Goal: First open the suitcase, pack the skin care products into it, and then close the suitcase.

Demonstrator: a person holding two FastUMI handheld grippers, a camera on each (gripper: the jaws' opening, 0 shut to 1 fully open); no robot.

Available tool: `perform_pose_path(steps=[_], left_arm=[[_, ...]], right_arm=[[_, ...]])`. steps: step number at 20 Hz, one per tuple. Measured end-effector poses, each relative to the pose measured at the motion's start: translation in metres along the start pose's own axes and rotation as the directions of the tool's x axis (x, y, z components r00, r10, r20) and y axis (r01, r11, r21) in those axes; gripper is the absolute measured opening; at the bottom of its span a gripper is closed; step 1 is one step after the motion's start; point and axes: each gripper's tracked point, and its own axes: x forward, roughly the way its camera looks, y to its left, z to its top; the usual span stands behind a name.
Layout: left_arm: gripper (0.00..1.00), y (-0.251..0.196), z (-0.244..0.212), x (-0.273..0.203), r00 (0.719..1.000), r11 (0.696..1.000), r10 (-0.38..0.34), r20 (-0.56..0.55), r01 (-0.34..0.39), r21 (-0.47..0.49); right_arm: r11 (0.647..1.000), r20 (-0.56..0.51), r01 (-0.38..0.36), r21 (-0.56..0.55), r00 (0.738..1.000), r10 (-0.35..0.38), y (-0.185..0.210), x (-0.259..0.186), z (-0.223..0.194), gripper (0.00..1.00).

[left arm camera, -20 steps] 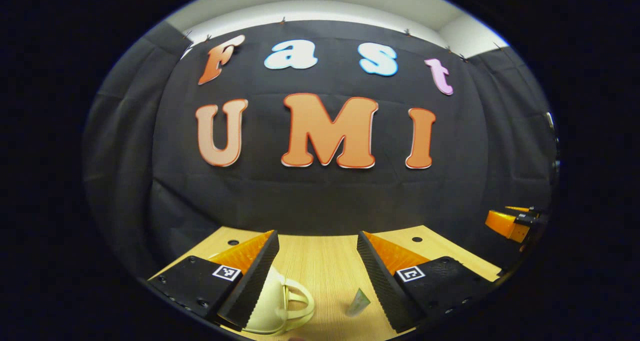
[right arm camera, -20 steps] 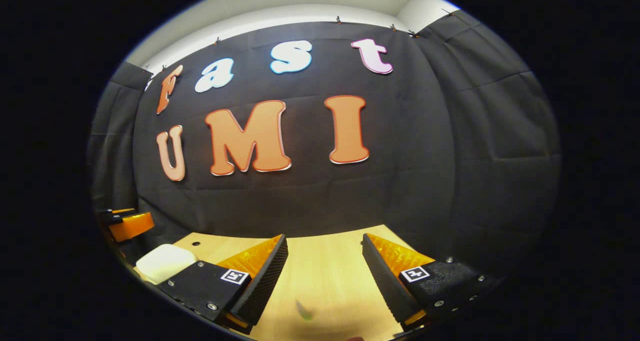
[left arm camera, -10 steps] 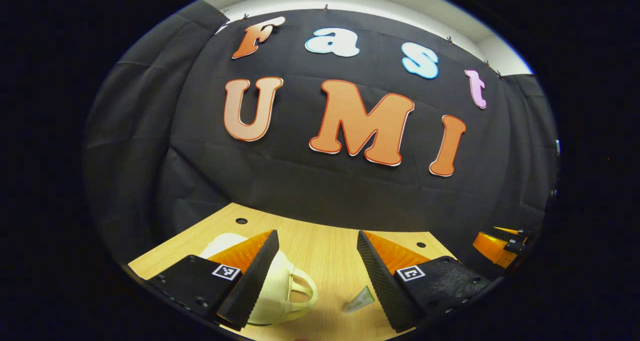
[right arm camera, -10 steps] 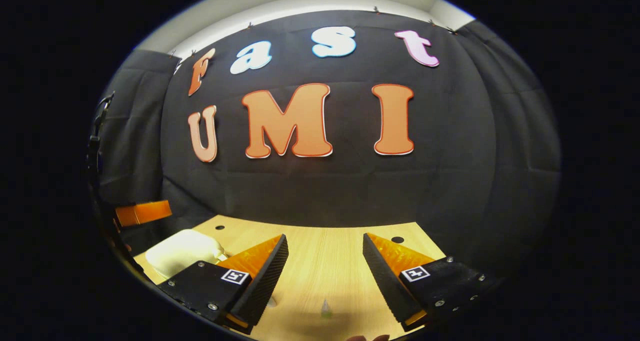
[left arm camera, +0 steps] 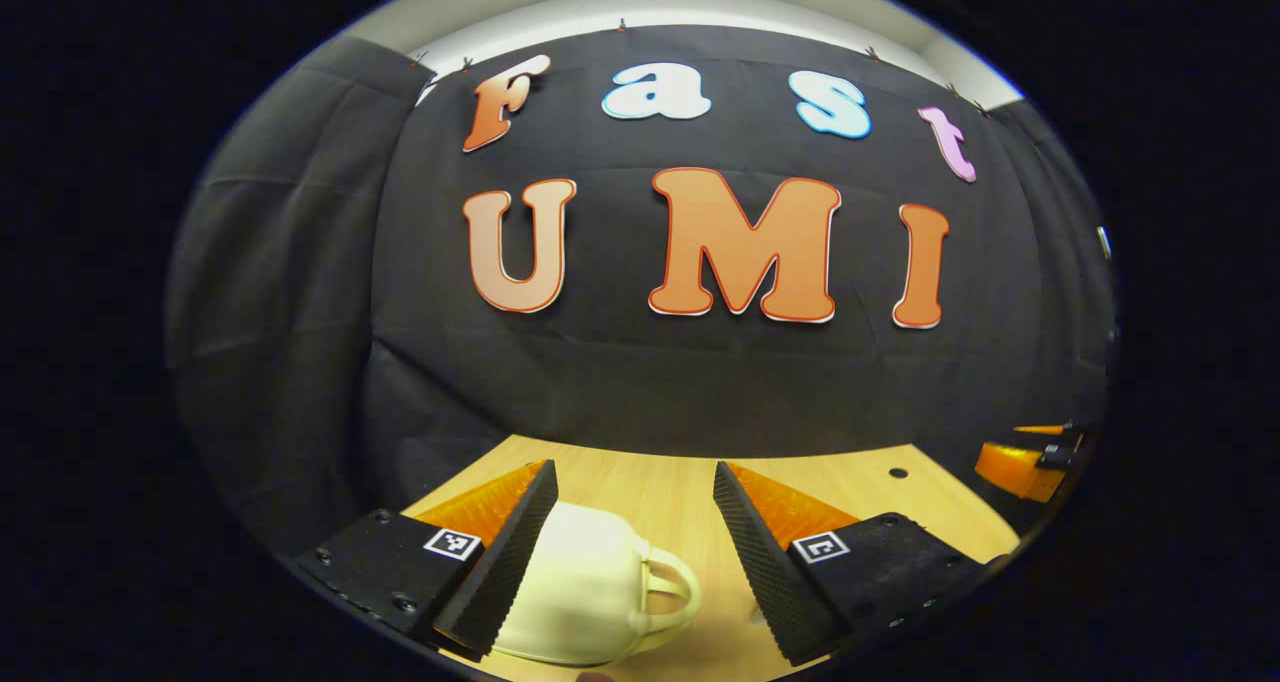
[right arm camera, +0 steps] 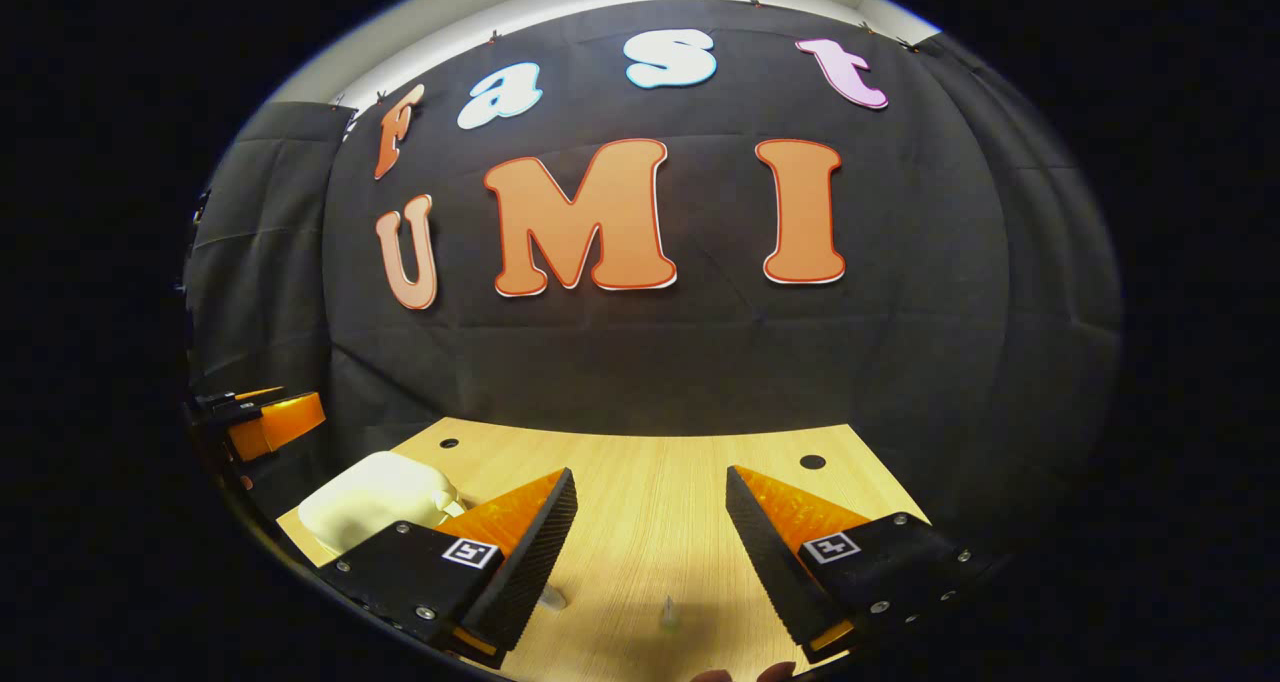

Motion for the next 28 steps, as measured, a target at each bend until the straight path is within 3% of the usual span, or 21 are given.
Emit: perform_pose_path(steps=[4,7,9,13,16,20,24,28], left_arm=[[0.97,0.007,-0.021,0.009,0.999,0.982,-0.007,-0.04,0.015,0.19],[0.98,-0.005,-0.048,0.011,0.996,0.939,-0.03,-0.084,0.056,0.339],[0.98,-0.015,-0.072,0.012,0.991,0.878,-0.04,-0.13,0.097,0.468],[0.98,-0.049,-0.111,0.009,0.978,0.681,-0.083,-0.191,0.196,0.705],[0.98,-0.068,-0.15,0.009,0.958,0.547,-0.117,-0.263,0.283,0.788],[0.98,-0.076,-0.205,0.019,0.928,0.424,-0.073,-0.366,0.361,0.831],[0.98,-0.073,-0.226,0.029,0.916,0.343,-0.015,-0.4,0.381,0.859],[0.98,-0.065,-0.237,0.051,0.907,0.321,0.046,-0.418,0.383,0.866]], right_arm=[[0.999,-0.012,0.04,0.01,0.999,-0.04,0.004,-0.006,-0.01,0.95],[0.998,-0.063,0.069,-0.003,0.996,-0.069,-0.006,-0.011,-0.03,0.95],[0.996,-0.084,0.092,0.015,0.992,-0.09,-0.017,-0.015,-0.039,0.95],[0.988,-0.131,0.142,0.066,0.982,-0.133,-0.048,-0.021,-0.056,0.95],[0.981,-0.158,0.172,0.094,0.975,-0.155,-0.071,-0.027,-0.067,0.95],[0.972,-0.202,0.206,0.114,0.963,-0.181,-0.099,-0.035,-0.083,0.95],[0.965,-0.248,0.227,0.13,0.95,-0.191,-0.116,-0.038,-0.098,0.95],[0.96,-0.276,0.24,0.144,0.941,-0.194,-0.123,-0.034,-0.104,0.95]])
